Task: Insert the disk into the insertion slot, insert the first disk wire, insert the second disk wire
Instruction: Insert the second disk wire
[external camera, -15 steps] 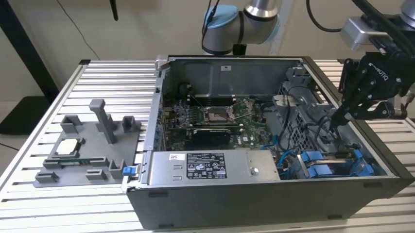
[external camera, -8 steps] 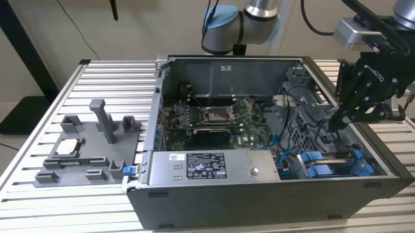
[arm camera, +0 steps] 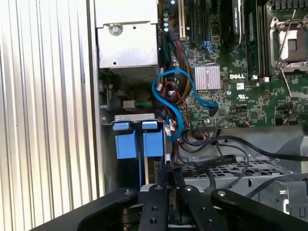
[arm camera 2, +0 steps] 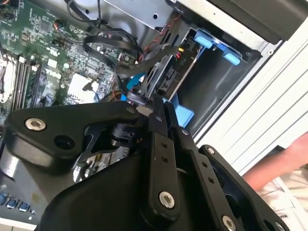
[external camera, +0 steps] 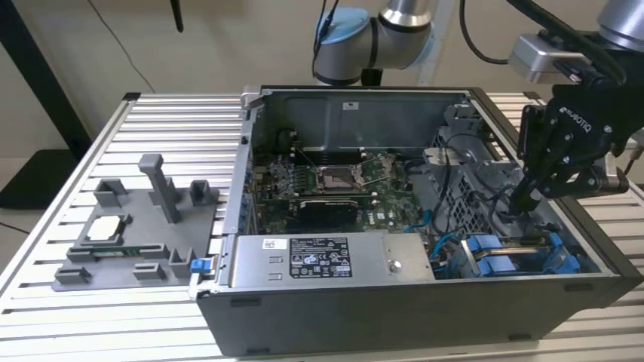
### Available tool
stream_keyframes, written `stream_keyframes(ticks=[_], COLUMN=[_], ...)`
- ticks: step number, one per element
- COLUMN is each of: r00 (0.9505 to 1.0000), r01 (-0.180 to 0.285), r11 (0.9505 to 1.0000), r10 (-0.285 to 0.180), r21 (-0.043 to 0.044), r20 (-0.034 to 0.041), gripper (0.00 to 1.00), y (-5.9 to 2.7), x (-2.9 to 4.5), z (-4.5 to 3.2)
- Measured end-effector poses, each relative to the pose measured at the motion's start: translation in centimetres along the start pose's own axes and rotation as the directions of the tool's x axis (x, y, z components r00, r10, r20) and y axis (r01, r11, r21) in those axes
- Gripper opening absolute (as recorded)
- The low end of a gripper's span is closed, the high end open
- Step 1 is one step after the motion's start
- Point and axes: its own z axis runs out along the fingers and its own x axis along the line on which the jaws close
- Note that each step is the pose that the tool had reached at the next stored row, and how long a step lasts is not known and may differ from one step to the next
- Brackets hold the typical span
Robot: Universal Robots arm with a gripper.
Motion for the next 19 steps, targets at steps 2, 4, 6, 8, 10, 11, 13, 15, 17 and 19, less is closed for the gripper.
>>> stream_keyframes(ticks=[2,4,6,8,10,11,13,15,17,19], r00=[1.0000,1.0000,1.0000,1.0000,1.0000,1.0000,1.0000,1.0000,1.0000,0.9999], r01=[0.000,-0.001,-0.001,0.000,-0.001,-0.001,-0.001,-0.001,-0.001,-0.002], r11=[0.9998,0.9994,0.9994,0.9994,0.9994,0.9994,0.9993,0.9992,0.9991,0.9989], r10=[0.000,0.000,0.000,0.000,0.000,0.000,0.001,0.001,0.001,0.001], r21=[0.0178,0.0337,0.0358,0.0360,0.0360,0.0360,0.0368,0.0394,0.0421,0.0458], r20=[0.0015,0.0030,0.0031,0.0028,0.0029,0.0029,0.0029,0.0044,0.0063,0.0106], gripper=[0.00,0.00,0.00,0.00,0.00,0.00,0.00,0.00,0.00,0.00], y=[0.26,0.47,0.50,0.50,0.50,0.50,0.51,0.52,0.55,0.57], x=[0.02,0.04,0.04,0.04,0.04,0.04,0.09,0.22,0.28,0.36], z=[0.19,0.40,0.44,0.43,0.43,0.44,0.49,0.60,0.71,0.80])
